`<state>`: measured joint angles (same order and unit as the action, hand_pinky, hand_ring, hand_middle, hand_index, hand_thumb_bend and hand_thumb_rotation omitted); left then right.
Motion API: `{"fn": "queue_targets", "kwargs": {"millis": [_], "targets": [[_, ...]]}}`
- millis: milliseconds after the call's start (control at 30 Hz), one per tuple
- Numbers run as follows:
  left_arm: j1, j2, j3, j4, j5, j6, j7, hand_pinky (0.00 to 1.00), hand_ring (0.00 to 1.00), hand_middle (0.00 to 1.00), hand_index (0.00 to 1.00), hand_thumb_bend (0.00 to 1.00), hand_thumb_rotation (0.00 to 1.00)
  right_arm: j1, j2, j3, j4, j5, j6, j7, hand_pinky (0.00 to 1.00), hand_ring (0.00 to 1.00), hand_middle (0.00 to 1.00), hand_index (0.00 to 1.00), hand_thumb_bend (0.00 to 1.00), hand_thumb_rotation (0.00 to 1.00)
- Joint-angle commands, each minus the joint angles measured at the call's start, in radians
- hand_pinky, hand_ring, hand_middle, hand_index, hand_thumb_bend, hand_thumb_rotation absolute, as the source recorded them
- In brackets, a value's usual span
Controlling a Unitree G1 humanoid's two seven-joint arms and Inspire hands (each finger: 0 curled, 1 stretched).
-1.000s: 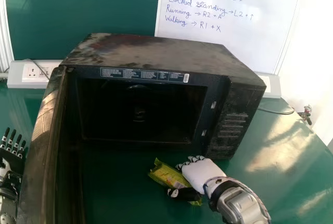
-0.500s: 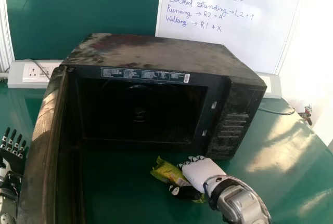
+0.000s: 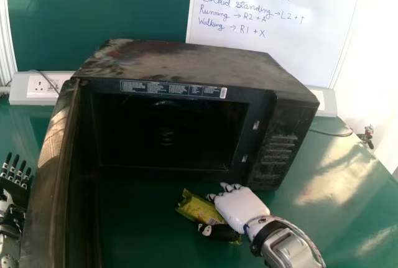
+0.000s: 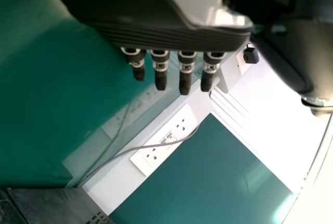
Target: Put biscuit inside oven
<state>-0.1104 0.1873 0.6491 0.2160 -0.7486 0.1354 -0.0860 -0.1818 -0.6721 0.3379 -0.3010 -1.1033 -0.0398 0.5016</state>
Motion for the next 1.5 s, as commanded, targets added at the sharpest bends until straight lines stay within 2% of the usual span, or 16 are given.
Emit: {"fn": "queue_targets", "kwargs": {"millis": [0,333,500,667,900,967,1033,1467], "targets": [[0.023,-0.021,-0.01,0.039,0.011,0.027,0.011,0.71,0.74,0.44,0.56,0.49,0.0,0.021,-0.007,-0.002,0.003,0.009,-0.016,0.003,0.91,0.64,0.58,0.7,0.72,0.0],[0.021,-0.021,-0.008,0.038,0.011,0.031,0.017,0.73,0.75,0.44,0.55,0.5,0.0,0.038,-0.001,-0.029,-0.028,-0.009,-0.024,-0.04,0.87,0.61,0.58,0.66,0.74,0.0],[0.02,-0.022,-0.006,0.042,0.006,0.027,0.008,0.69,0.73,0.44,0.55,0.5,0.0,0.044,0.009,-0.04,-0.037,-0.004,-0.023,-0.052,0.85,0.62,0.59,0.66,0.72,0.0],[0.021,-0.022,-0.005,0.043,0.008,0.027,0.01,0.74,0.75,0.44,0.55,0.5,0.0,0.048,0.019,-0.047,-0.042,-0.001,-0.019,-0.063,0.85,0.62,0.59,0.65,0.72,0.0],[0.019,-0.02,-0.005,0.046,0.011,0.027,0.015,0.71,0.74,0.44,0.55,0.5,0.0,0.065,0.035,-0.075,-0.059,0.017,-0.026,-0.124,0.83,0.59,0.57,0.64,0.73,0.0],[0.019,-0.02,-0.006,0.044,0.012,0.027,0.017,0.71,0.74,0.44,0.55,0.5,0.0,0.071,0.039,-0.081,-0.063,0.018,-0.033,-0.153,0.82,0.58,0.51,0.63,0.6,0.0],[0.019,-0.02,-0.006,0.044,0.011,0.028,0.015,0.71,0.75,0.44,0.55,0.5,0.0,0.076,0.043,-0.087,-0.065,0.02,-0.038,-0.175,0.81,0.57,0.48,0.56,0.54,0.0],[0.021,-0.021,-0.005,0.041,0.009,0.029,0.016,0.71,0.74,0.44,0.56,0.49,0.0,0.098,0.055,-0.123,-0.113,0.031,-0.038,-0.209,0.8,0.57,0.49,0.5,0.52,0.0]]}}
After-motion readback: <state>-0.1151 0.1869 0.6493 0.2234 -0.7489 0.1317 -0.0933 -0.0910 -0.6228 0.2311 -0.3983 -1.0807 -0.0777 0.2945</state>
